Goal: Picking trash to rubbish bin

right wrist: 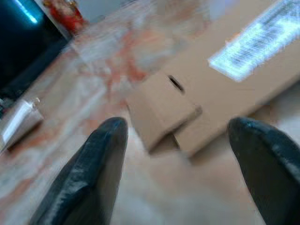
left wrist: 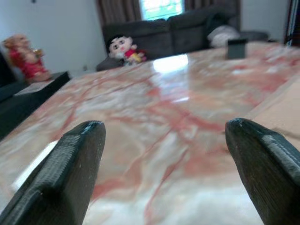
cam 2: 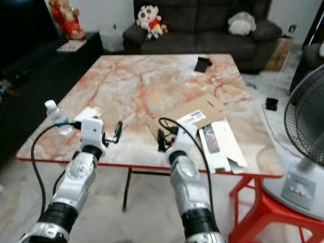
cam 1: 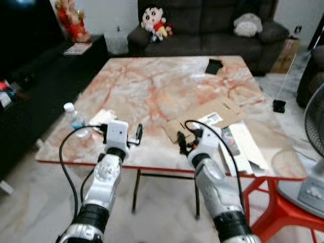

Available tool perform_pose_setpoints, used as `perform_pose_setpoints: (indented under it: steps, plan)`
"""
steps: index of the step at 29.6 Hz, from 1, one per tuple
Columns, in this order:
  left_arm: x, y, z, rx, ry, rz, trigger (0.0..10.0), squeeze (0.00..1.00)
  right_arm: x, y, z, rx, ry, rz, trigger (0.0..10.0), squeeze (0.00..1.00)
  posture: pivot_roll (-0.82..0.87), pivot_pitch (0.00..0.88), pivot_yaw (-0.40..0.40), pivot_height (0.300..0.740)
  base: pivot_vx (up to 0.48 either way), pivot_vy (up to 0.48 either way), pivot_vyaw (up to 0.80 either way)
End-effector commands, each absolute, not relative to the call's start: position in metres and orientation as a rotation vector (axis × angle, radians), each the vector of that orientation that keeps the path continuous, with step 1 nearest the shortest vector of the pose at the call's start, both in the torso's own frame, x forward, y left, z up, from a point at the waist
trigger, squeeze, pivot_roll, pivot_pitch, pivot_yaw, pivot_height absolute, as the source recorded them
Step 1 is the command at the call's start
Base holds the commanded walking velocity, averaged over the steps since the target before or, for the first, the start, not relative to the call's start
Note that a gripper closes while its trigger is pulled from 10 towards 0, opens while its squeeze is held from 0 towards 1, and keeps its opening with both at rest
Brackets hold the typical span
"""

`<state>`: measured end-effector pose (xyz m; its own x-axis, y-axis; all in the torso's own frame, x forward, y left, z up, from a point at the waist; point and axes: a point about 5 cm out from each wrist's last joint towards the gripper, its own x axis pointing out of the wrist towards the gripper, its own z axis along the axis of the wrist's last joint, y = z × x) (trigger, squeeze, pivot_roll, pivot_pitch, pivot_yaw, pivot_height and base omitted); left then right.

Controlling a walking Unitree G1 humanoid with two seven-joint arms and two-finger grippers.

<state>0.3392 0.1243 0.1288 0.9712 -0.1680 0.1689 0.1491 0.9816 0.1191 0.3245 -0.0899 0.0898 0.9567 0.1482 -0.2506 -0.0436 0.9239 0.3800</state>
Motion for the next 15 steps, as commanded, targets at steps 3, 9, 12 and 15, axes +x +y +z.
perform_pose_setpoints:
  steps: [3,9,12,15]
  plan:
    - [0.3411,0.1227,0.1352,0.129,-0.193,-0.161,10.0,0.53,0.3261,-0.0882,0.0973,0.408,0.271,0.101,10.0,0.0,0.07,0.05,0.036,0.74,0.0,0.0,0.0]
    - [0.3403,0.1212,0.1348,0.122,-0.192,-0.18,10.0,0.0,0.3285,-0.0886,0.0985,0.415,0.27,0.093,10.0,0.0,0.08,0.068,0.04,0.74,0.0,0.0,0.0]
    - [0.3399,0.1206,0.1363,0.112,-0.197,-0.18,10.0,0.0,0.3292,-0.0876,0.0986,0.424,0.275,0.097,10.0,0.0,0.08,0.07,0.041,0.74,0.0,0.0,0.0]
    - [0.3397,0.1199,0.1388,0.099,-0.202,-0.19,10.0,0.0,0.3294,-0.0851,0.0971,0.444,0.286,0.104,10.0,0.0,0.09,0.076,0.043,0.74,0.0,0.0,0.0]
